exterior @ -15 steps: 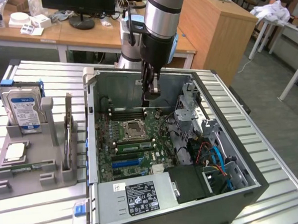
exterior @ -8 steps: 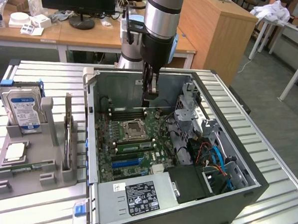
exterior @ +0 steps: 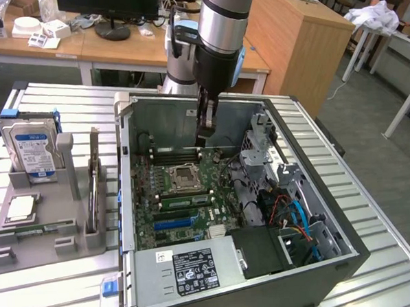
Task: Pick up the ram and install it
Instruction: 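Press down the ram until it locks into place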
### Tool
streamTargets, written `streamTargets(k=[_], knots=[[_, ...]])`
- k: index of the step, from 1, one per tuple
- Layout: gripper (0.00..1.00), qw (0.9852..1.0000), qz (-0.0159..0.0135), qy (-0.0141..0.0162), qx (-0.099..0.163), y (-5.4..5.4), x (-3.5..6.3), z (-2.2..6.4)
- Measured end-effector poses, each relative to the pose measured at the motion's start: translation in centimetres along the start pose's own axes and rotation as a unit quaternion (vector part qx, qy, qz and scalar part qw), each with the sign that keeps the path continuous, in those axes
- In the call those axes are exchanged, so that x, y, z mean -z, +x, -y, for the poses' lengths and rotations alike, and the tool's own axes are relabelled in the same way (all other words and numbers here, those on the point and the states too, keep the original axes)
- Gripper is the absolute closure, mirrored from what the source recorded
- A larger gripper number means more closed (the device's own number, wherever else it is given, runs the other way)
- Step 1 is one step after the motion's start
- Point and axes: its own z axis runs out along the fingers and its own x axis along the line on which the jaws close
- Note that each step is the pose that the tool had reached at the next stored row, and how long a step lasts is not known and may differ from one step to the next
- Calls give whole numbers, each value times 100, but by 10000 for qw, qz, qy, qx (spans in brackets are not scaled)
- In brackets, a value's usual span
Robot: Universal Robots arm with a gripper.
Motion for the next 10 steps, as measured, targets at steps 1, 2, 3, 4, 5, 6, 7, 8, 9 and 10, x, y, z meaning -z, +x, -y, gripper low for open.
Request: streamTargets(k=[1,2,3,4,5,6,7,8,9,10], knots=[[89,10000,2,3,-59,0,0,0],[89,9999,4,7,-120,0,-1,0],[89,9998,5,11,-184,0,-1,0],[89,9997,7,14,-250,0,-2,0],[89,9995,9,18,-317,0,-2,0],[89,9992,11,22,-391,0,-2,0],[89,9989,13,26,-459,0,-3,0],[89,9986,15,30,-531,0,-3,0],[89,9982,17,34,-603,0,-4,0],[89,9977,19,38,-678,0,-5,0]])
